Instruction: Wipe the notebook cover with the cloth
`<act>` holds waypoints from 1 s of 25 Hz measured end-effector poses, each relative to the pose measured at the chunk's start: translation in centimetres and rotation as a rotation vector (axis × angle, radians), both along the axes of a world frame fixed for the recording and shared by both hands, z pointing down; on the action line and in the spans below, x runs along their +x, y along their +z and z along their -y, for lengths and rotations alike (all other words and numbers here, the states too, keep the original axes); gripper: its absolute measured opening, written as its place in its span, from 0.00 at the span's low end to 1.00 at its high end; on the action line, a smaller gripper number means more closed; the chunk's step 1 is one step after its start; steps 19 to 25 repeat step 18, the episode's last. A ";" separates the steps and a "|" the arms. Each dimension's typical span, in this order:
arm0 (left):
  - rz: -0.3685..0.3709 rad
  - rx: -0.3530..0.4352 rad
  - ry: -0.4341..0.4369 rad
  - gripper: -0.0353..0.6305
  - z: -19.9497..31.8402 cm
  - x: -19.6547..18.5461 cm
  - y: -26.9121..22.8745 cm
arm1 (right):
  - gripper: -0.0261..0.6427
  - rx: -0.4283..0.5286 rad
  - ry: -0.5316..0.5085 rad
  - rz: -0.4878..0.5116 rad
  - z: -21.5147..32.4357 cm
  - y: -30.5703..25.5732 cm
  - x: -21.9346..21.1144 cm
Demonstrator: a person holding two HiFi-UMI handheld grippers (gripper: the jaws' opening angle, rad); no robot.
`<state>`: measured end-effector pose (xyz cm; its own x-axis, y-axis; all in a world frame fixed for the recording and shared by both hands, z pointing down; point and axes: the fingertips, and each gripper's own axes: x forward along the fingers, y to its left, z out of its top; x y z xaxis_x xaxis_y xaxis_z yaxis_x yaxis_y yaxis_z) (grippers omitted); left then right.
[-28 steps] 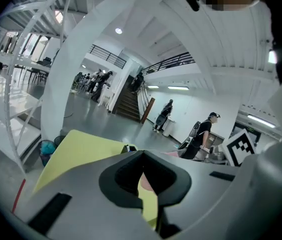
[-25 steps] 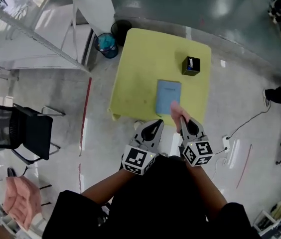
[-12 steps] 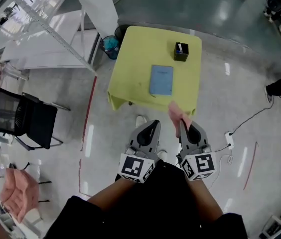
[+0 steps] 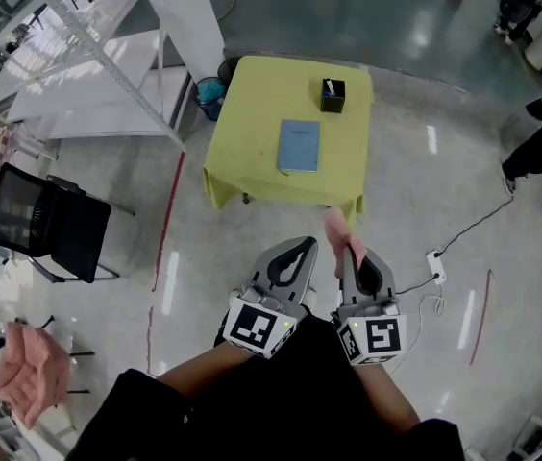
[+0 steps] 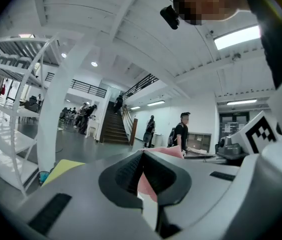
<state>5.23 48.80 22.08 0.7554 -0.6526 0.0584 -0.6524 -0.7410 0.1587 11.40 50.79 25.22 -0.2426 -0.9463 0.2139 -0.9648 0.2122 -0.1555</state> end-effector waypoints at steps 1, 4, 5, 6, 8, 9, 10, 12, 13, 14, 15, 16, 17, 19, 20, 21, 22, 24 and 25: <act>-0.016 0.011 0.023 0.06 -0.4 0.3 -0.4 | 0.09 0.009 0.012 -0.004 -0.2 -0.4 0.2; -0.013 0.030 0.035 0.06 -0.8 0.3 -1.3 | 0.09 0.033 0.032 -0.029 -0.4 -1.7 0.2; -0.008 0.031 0.025 0.06 -0.6 0.0 -1.5 | 0.09 0.036 0.039 -0.034 -0.4 -2.0 0.0; -0.005 0.033 0.011 0.06 -0.4 -0.3 -1.7 | 0.09 0.035 0.045 -0.035 -0.4 -2.2 -0.3; 0.005 0.034 -0.015 0.06 0.0 -1.1 -1.7 | 0.09 0.029 0.039 -0.039 -0.4 -2.2 -0.9; 0.017 0.031 -0.024 0.06 0.2 -1.4 -1.4 | 0.09 0.025 0.029 -0.049 -0.3 -2.2 -1.2; 0.032 0.028 -0.029 0.06 0.3 -1.6 -1.1 | 0.09 0.022 0.024 -0.062 -0.1 -2.2 -1.4; 0.061 0.024 -0.031 0.06 0.4 -1.9 -0.7 | 0.09 0.018 0.033 -0.085 0.2 -2.4 -1.6; 0.072 0.021 -0.029 0.06 0.3 -2.1 -0.5 | 0.09 0.017 0.039 -0.088 0.2 -2.5 -1.7; 0.077 0.018 -0.026 0.06 0.1 -2.3 -0.4 | 0.09 0.016 0.039 -0.085 0.2 -2.5 -1.9; 0.076 0.015 -0.026 0.06 0.0 -2.4 -0.3 | 0.09 0.014 0.034 -0.079 0.2 -2.4 -2.1; 0.071 0.012 -0.027 0.06 -0.2 -2.6 -0.3 | 0.09 0.013 0.024 -0.072 0.1 -2.2 -2.3; 0.064 0.010 -0.029 0.06 -0.3 -2.7 -0.3 | 0.09 0.011 0.012 -0.067 0.1 -2.1 -2.6; 0.056 0.009 -0.031 0.06 -0.5 -2.8 -0.4 | 0.09 0.010 0.000 -0.061 0.0 -1.9 -2.8; 0.056 0.009 -0.031 0.06 -0.5 -2.8 -0.4 | 0.09 0.010 0.000 -0.061 0.0 -1.9 -2.8; 0.056 0.009 -0.031 0.06 -0.5 -2.8 -0.4 | 0.09 0.010 0.000 -0.061 0.0 -1.9 -2.8; 0.056 0.009 -0.031 0.06 -0.5 -2.8 -0.4 | 0.09 0.010 0.000 -0.061 0.0 -1.9 -2.8; 0.056 0.009 -0.031 0.06 -0.5 -2.8 -0.4 | 0.09 0.010 0.000 -0.061 0.0 -1.9 -2.8; 0.056 0.009 -0.031 0.06 -0.5 -2.8 -0.4 | 0.09 0.010 0.000 -0.061 0.0 -1.9 -2.8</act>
